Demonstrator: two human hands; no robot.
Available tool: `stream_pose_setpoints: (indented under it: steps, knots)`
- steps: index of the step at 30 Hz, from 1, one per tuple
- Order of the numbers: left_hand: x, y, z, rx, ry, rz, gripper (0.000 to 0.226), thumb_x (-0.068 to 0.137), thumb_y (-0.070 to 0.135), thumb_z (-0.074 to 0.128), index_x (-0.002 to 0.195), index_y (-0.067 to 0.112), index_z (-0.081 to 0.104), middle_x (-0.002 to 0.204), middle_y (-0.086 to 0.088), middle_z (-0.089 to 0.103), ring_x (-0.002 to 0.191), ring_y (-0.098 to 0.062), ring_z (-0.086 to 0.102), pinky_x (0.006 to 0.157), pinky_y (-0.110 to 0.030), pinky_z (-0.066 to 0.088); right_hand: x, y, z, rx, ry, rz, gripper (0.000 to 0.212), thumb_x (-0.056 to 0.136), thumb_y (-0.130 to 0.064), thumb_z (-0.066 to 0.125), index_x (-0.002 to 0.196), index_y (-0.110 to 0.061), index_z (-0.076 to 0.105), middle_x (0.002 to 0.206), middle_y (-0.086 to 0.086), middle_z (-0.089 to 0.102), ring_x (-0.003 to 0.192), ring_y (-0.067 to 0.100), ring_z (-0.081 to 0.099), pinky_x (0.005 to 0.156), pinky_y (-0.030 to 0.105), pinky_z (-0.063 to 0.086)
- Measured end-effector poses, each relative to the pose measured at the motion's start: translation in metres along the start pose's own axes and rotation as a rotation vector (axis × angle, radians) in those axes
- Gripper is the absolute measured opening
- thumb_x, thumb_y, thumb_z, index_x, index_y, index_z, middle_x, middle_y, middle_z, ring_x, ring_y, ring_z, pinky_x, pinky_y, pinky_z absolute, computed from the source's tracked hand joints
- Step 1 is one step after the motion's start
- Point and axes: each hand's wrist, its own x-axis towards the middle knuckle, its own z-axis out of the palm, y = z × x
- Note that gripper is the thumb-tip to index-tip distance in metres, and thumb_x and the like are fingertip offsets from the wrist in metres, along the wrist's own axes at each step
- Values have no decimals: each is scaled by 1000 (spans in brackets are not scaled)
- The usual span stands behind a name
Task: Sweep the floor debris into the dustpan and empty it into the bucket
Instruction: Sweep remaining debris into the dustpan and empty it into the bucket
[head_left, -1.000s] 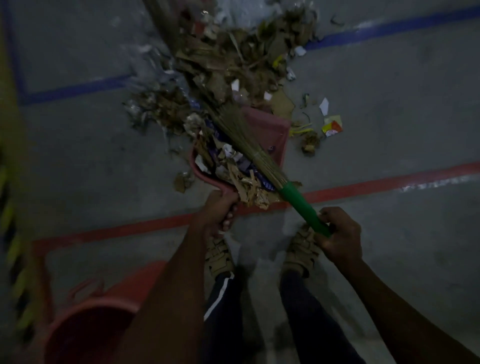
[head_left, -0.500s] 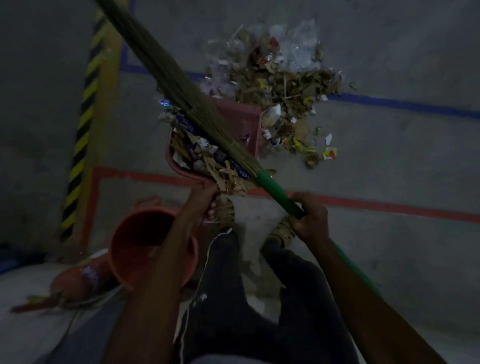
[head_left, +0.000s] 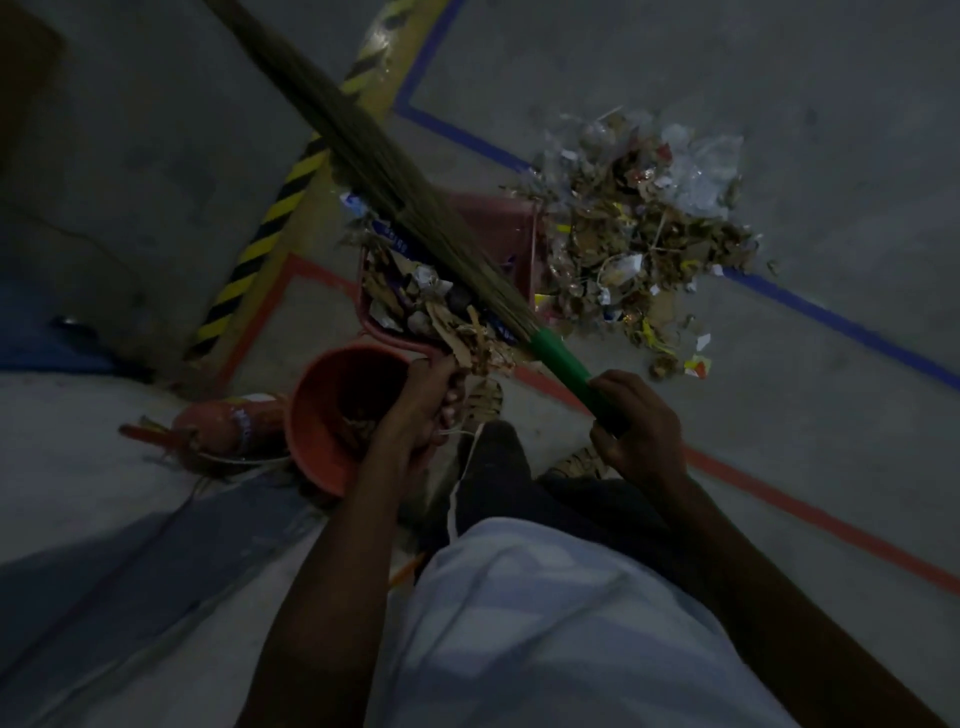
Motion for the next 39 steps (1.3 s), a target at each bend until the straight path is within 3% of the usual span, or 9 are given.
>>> stream_pose_setpoints:
  steps: [4,11,17,26,32,39]
  knots:
    - [-28,-7,-19,-119,42,32,47,98,31,56,57,16,39,45,1,32,32,-14,26,40,-19,20,13,-15,-4,-17,-60,-107,53,68,-10,69,122,-10,66,125,11,62,97,34,64,67,38,55]
    - [-68,-56,-25,-291,192,90,41,99,29,54,62,16,42,47,1,34,35,-13,27,39,-20,22,8,-20,-5,-68,-158,-296,59,69,-9,73,126,-13,61,129,9,58,106,33,56,75,41,51]
    - [-99,-122,-4,-490,234,11,39,97,21,50,60,19,39,43,5,32,32,-10,26,37,-17,20,-15,-27,-25,-90,-318,-408,56,67,-14,71,123,-16,63,123,5,60,96,31,58,72,36,49]
    - [-110,-160,-6,-619,230,-110,35,96,22,48,62,21,40,41,8,32,31,-8,26,39,-14,19,-7,-44,-18,-159,-547,-444,58,70,-19,68,128,-16,63,123,5,61,94,30,63,68,39,54]
    - [-76,-163,-43,-610,166,-262,40,94,37,56,59,24,40,42,9,32,32,-9,27,41,-12,22,13,-71,9,-168,-573,-421,55,67,-18,67,122,-16,67,120,5,63,90,31,65,65,42,56]
    - [-37,-168,-88,-756,125,-326,37,101,28,51,67,18,42,40,7,35,32,-8,28,36,-16,24,23,-96,38,-179,-538,-367,56,66,-12,74,122,-17,68,118,5,64,91,30,65,65,43,56]
